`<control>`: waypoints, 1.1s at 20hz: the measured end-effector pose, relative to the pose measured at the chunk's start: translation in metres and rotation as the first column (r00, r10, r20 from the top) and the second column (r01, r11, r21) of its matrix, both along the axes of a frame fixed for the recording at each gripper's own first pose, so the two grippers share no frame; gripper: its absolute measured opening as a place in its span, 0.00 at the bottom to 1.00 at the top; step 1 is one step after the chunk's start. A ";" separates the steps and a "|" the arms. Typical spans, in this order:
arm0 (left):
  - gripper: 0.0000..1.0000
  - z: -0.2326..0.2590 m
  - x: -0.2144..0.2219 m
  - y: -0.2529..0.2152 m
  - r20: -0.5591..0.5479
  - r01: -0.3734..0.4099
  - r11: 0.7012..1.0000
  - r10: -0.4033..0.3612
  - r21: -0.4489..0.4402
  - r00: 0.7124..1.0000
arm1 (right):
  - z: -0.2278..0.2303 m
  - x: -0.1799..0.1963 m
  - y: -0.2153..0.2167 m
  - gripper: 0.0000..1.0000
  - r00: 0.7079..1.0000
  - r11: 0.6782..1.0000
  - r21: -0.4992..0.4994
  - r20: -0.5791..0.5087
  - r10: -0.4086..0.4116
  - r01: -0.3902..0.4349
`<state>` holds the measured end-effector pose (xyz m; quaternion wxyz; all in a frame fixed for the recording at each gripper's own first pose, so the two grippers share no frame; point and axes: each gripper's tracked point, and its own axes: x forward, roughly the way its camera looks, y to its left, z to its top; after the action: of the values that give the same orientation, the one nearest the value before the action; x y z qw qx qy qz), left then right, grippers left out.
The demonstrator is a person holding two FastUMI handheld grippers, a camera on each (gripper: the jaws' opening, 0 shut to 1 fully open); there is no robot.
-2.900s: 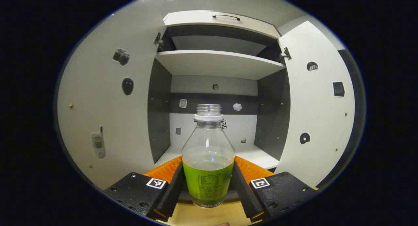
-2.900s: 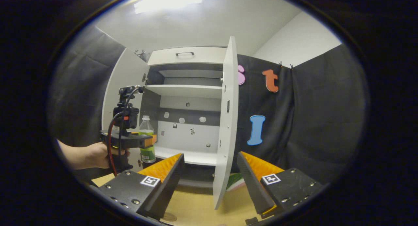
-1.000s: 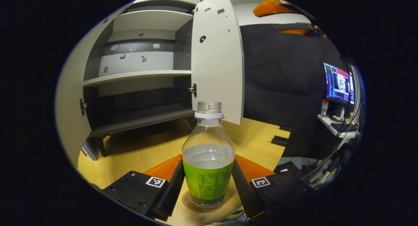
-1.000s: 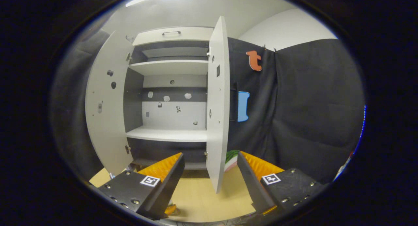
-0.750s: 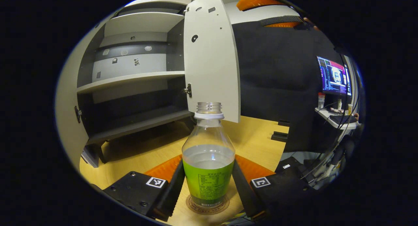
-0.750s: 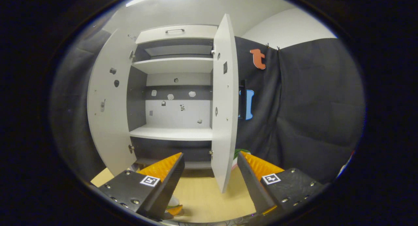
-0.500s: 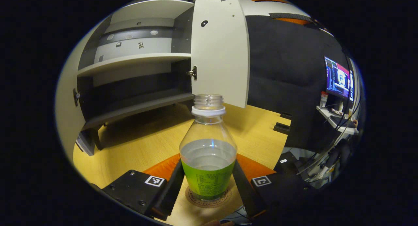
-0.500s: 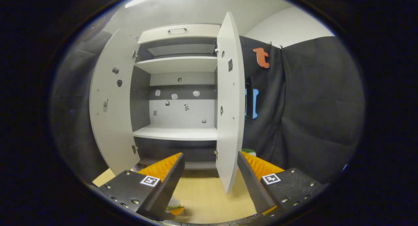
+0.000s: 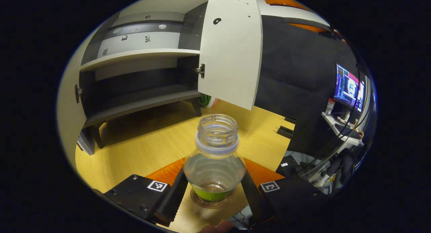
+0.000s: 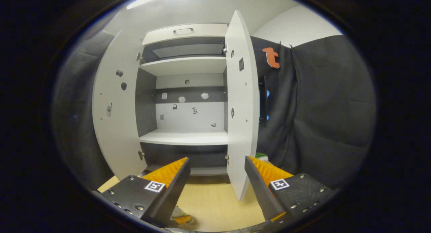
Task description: Grasp the bottle in the cabinet with the left hand and place it on the coaster, then close the right door with the right hand and the left door with the left hand.
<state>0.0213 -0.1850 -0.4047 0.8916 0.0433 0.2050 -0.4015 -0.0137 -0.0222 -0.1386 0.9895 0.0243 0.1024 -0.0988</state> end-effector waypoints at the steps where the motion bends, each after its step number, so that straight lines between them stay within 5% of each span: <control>1: 0.84 0.008 -0.001 -0.002 -0.001 0.009 1.000 -0.009 -0.012 1.000 | 0.001 0.000 0.001 0.94 1.000 1.000 -0.001 0.004 0.001 -0.001; 14: 0.96 0.157 0.000 0.001 0.105 -0.012 0.996 0.022 -0.087 0.994 | 0.014 -0.024 -0.041 0.94 0.997 0.998 0.059 0.071 -0.024 0.020; 22: 0.96 0.294 0.008 0.006 0.243 -0.172 0.963 0.221 -0.207 0.945 | 0.034 -0.025 -0.135 0.94 0.994 1.000 -0.004 0.106 -0.029 0.030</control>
<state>0.0295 -0.1791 -0.1110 0.9467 -0.0064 0.0501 -0.3182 -0.0388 -0.1567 -0.1048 0.9921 0.0283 0.0490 -0.1124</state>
